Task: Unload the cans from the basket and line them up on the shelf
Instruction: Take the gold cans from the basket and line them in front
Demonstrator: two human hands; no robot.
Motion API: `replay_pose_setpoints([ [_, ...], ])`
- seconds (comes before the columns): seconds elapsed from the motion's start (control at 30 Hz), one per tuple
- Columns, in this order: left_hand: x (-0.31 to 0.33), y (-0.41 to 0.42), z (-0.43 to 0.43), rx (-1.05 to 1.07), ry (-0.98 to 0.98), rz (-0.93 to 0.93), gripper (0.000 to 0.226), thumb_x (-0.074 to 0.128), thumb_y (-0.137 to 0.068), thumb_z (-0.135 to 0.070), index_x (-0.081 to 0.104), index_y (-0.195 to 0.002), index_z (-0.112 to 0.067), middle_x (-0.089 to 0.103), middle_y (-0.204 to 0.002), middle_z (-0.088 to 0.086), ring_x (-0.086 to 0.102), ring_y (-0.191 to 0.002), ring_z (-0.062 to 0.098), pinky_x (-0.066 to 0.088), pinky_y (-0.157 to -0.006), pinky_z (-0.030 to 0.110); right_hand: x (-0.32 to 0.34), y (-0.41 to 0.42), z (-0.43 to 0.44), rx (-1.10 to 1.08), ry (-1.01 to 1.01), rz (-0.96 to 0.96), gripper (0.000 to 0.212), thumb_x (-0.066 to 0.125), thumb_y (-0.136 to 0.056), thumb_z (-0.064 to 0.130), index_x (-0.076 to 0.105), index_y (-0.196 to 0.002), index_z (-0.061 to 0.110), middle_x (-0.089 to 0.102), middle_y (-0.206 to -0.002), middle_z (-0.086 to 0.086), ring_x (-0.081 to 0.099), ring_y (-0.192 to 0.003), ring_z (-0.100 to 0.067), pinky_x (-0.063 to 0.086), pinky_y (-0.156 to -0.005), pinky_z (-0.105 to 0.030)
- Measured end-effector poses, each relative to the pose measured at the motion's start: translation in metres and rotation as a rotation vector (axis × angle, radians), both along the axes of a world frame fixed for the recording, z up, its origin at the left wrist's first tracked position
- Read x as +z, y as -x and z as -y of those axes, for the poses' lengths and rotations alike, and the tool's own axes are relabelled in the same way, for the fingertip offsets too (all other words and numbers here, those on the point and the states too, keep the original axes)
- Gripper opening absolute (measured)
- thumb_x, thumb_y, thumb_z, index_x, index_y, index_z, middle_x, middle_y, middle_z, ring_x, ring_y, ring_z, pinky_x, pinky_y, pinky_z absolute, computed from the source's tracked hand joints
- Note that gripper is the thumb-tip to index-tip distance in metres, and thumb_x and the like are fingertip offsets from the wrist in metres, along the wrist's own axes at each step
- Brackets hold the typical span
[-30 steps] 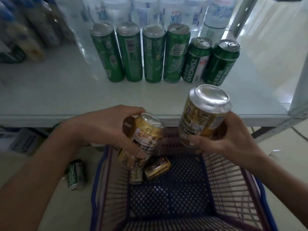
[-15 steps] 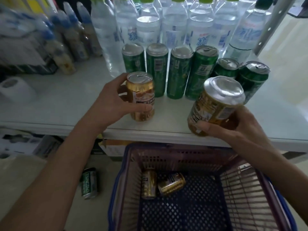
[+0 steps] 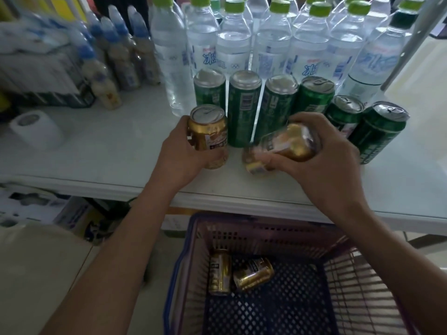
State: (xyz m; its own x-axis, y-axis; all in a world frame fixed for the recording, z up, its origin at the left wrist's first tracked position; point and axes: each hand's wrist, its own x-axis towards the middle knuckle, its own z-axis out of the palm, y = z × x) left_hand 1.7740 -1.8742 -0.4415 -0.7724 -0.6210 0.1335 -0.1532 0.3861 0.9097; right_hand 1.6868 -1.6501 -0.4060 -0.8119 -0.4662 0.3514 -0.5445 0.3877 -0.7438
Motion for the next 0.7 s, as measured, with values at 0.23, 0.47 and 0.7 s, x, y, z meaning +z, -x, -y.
replay_pose_setpoints([
  [0.23, 0.001, 0.002, -0.001, 0.021, -0.024, 0.065, 0.071, 0.092, -0.063, -0.035, 0.060, -0.125, -0.025, 0.066, -0.113, -0.009, 0.063, -0.098, 0.003, 0.052, -0.089, 0.025, -0.014, -0.001, 0.042, 0.007, 0.033, -0.009, 0.089, 0.095, -0.062, 0.042, 0.046, -0.134, 0.025, 0.063, -0.112, 0.013, 0.059, -0.098, -0.001, 0.039, -0.074, 0.005],
  [0.47, 0.003, -0.008, -0.001, -0.048, 0.174, 0.259, 0.062, 0.091, -0.065, -0.021, 0.061, -0.120, -0.019, 0.067, -0.116, -0.002, 0.063, -0.103, 0.012, 0.046, -0.087, 0.023, -0.050, -0.003, 0.058, -0.029, -0.115, 0.008, 0.072, 0.084, -0.074, 0.053, 0.054, -0.125, 0.012, 0.066, -0.124, -0.007, 0.062, -0.114, -0.023, 0.042, -0.083, -0.021],
  [0.7, 0.006, -0.004, -0.002, -0.014, 0.214, 0.346, 0.066, 0.090, -0.065, -0.024, 0.061, -0.124, -0.014, 0.068, -0.122, 0.006, 0.064, -0.112, 0.021, 0.045, -0.086, 0.024, -0.058, 0.005, 0.056, -0.022, -0.171, 0.044, 0.064, 0.084, -0.076, 0.050, 0.063, -0.126, 0.014, 0.071, -0.116, -0.005, 0.067, -0.100, -0.020, 0.039, -0.072, -0.016],
])
